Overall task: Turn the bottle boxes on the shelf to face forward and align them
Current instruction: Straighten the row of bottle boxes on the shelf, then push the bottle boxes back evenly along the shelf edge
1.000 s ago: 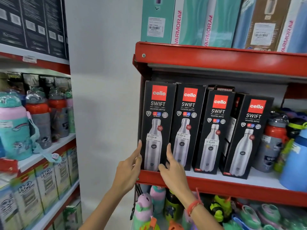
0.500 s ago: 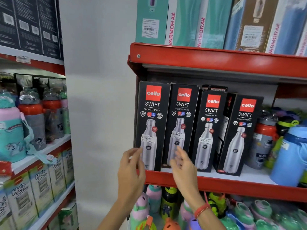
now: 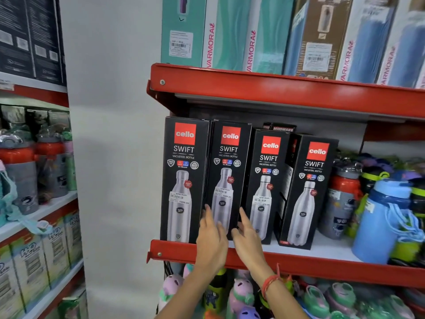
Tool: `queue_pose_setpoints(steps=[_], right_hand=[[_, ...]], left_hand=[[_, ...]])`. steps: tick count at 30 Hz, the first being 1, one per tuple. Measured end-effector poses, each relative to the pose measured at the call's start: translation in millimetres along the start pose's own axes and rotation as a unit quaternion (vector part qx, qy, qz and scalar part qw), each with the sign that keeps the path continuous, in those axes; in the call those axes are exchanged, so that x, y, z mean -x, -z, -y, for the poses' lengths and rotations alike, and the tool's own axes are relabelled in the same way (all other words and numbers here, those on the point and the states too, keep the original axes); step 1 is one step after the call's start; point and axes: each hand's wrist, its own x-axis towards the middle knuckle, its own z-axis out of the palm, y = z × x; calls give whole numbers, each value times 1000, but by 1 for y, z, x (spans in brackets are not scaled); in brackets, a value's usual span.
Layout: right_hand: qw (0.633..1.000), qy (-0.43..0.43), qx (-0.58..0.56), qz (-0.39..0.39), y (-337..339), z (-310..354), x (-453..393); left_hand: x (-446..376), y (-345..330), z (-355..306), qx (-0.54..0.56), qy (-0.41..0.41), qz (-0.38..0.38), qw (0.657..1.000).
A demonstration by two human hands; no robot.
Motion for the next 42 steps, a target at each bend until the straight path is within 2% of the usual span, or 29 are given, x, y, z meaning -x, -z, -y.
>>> queue_pose_setpoints(steps=[7, 14, 23, 25, 27, 29, 31, 33, 34, 42], right_hand=[[999, 21, 14, -22, 9, -9, 11], [998, 48, -1, -30, 13, -23, 32], [998, 63, -18, 1, 25, -27, 36], [997, 66, -35, 14, 33, -30, 36], [997, 59, -54, 1, 44, -35, 34], [996, 46, -67, -39, 57, -43, 28], [994, 28, -73, -69, 69, -50, 21], [995, 17, -63, -77, 77, -53, 14], [996, 15, -56, -75, 79, -54, 10], [1000, -14, -26, -5, 84, -50, -12]], left_hand=[[18, 7, -8, 9, 16, -44, 999], [37, 18, -1, 6, -3, -73, 997], [39, 17, -6, -2, 2, -69, 998], [43, 11, -8, -19, -9, -96, 995], [50, 2, -13, -21, -53, -135, 989], [57, -12, -22, -6, -104, -112, 988], [56, -31, -32, 11, -119, -21, 993], [49, -50, -40, 31, -80, 62, 994], [45, -59, -44, 36, -51, 76, 995], [20, -88, -54, 27, 57, 73, 995]])
